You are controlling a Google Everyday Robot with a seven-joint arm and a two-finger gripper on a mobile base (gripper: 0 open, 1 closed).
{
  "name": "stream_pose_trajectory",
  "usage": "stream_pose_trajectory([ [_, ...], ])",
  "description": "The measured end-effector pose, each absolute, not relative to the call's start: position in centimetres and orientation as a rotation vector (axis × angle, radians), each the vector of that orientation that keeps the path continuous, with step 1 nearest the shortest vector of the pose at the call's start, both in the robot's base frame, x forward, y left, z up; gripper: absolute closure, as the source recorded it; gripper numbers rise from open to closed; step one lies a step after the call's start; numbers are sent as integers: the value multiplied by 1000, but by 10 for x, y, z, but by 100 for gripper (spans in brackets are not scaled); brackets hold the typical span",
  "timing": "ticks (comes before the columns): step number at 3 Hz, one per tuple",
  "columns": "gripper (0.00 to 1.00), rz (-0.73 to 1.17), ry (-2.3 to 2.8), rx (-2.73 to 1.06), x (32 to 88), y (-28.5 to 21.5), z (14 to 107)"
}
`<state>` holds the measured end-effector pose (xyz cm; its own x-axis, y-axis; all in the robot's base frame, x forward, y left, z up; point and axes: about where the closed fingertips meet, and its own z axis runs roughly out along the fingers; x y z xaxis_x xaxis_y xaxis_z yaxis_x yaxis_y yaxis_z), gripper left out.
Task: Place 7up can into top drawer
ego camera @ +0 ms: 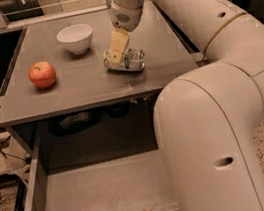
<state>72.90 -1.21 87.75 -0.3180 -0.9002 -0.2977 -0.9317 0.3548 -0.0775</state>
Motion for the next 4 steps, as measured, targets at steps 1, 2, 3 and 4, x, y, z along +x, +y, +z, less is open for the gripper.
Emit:
stream_pose_trajectory([
  [1, 0, 212, 2411, -1611, 723, -16, 845],
  [2, 0, 273, 2462, -1613, 712, -12, 821],
  [3, 26, 270, 2454, -1609, 715, -10, 819],
  [4, 51, 270, 2454, -1609, 715, -10, 819],
])
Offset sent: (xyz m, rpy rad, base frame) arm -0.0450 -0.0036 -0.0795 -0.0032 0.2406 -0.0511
